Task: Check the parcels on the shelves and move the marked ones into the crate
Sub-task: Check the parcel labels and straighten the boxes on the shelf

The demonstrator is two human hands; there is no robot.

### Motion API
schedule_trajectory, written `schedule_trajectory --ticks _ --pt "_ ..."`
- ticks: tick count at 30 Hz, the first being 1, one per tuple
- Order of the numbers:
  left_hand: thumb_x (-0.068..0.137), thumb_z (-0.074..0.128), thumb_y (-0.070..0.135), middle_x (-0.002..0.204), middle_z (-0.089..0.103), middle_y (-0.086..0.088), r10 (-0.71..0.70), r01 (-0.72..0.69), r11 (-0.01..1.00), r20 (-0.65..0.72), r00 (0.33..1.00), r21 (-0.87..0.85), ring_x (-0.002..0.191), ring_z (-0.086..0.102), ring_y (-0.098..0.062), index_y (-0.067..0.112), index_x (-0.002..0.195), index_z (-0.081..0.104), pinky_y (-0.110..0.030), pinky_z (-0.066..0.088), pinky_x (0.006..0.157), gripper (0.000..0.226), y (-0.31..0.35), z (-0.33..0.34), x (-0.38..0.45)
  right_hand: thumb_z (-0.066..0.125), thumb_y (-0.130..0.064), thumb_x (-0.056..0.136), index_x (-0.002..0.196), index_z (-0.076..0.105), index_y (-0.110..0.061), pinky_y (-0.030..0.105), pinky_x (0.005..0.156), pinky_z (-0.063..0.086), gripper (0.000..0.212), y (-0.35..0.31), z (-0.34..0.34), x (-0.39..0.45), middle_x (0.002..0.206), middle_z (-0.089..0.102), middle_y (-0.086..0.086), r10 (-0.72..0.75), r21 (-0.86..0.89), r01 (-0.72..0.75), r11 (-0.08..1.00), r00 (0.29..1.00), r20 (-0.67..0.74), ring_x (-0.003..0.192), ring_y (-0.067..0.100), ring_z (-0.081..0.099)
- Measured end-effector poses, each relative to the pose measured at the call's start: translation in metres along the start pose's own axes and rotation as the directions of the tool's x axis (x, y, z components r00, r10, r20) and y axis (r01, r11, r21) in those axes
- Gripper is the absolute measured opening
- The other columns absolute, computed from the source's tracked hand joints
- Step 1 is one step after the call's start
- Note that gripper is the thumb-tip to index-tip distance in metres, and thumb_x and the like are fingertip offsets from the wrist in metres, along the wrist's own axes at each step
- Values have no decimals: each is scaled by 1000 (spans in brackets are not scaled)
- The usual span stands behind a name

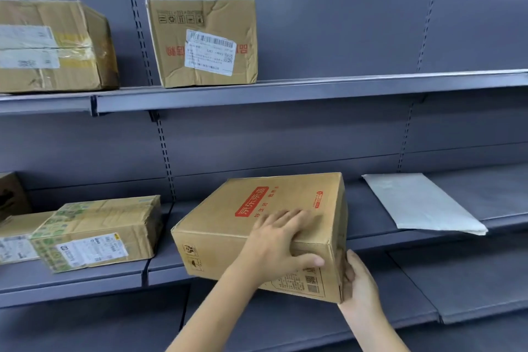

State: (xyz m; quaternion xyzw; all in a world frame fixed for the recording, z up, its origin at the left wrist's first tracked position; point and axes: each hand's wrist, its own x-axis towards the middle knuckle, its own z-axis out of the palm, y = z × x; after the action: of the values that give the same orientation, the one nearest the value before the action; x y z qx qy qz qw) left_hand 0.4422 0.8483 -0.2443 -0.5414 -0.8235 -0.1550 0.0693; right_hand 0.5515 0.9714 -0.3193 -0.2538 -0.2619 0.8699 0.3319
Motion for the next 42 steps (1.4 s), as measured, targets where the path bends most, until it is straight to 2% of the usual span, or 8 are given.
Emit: schedule_trajectory --ticks 8,11,15,22,26,31,37,42 --pt "30 40 98 156 -6 -14 -705 680 703 -76 705 -208 143 -5 -32 28 147 -1 -52 10 113 143 -111 10 -31 82 -46 58 134 41 -22 34 96 44 90 -22 -14 10 119 58 -3 -113 -451 243 859 949 296 111 11 55" --pt "33 75 69 154 11 -15 -777 630 452 69 626 -632 140 15 -35 27 147 -4 -52 22 112 145 -134 9 -36 90 -50 33 138 26 -38 20 88 48 124 -21 -13 17 124 49 -17 17 -616 283 735 901 434 111 -3 50" --pt "68 82 21 130 44 -12 -746 427 252 106 657 -868 115 46 -29 21 148 1 -42 41 93 114 -141 17 -42 75 -25 75 138 23 -41 25 90 42 83 -20 -6 38 119 57 -11 -94 -754 302 583 947 307 108 10 53" --pt "85 65 28 104 61 -4 -760 440 434 -57 647 -786 92 60 -18 24 110 51 -27 44 71 29 -101 46 -65 54 -28 91 128 40 -14 33 81 43 42 -30 -10 62 118 60 6 -292 -840 272 470 946 142 98 19 54" --pt "61 58 64 107 59 -5 -777 441 444 -90 623 -780 96 62 -18 35 111 52 -44 52 84 57 -95 65 -84 51 -28 92 133 36 -12 34 83 43 46 -26 -5 68 119 56 7 -305 -852 277 443 941 148 105 24 53" --pt "85 62 8 101 49 -3 -712 310 559 -253 655 -769 95 59 -16 28 120 48 -27 46 78 42 -75 39 -92 56 -35 88 120 51 -17 45 89 49 36 -36 0 66 109 63 3 -393 -837 348 422 902 177 100 23 57" --pt "73 55 38 114 45 9 -542 -21 561 -385 747 -828 100 47 16 47 122 41 -7 41 82 52 -47 -42 -85 56 -13 91 124 54 -9 23 88 44 34 -79 36 48 109 61 -1 -525 -457 540 707 833 171 102 12 57" --pt "74 52 67 147 38 8 -422 -193 448 -397 815 -873 135 36 -16 43 138 34 -47 28 111 70 -58 -71 -67 52 -8 91 129 50 -12 10 73 52 38 -95 47 43 108 62 -6 -499 -303 562 769 825 265 100 7 60"
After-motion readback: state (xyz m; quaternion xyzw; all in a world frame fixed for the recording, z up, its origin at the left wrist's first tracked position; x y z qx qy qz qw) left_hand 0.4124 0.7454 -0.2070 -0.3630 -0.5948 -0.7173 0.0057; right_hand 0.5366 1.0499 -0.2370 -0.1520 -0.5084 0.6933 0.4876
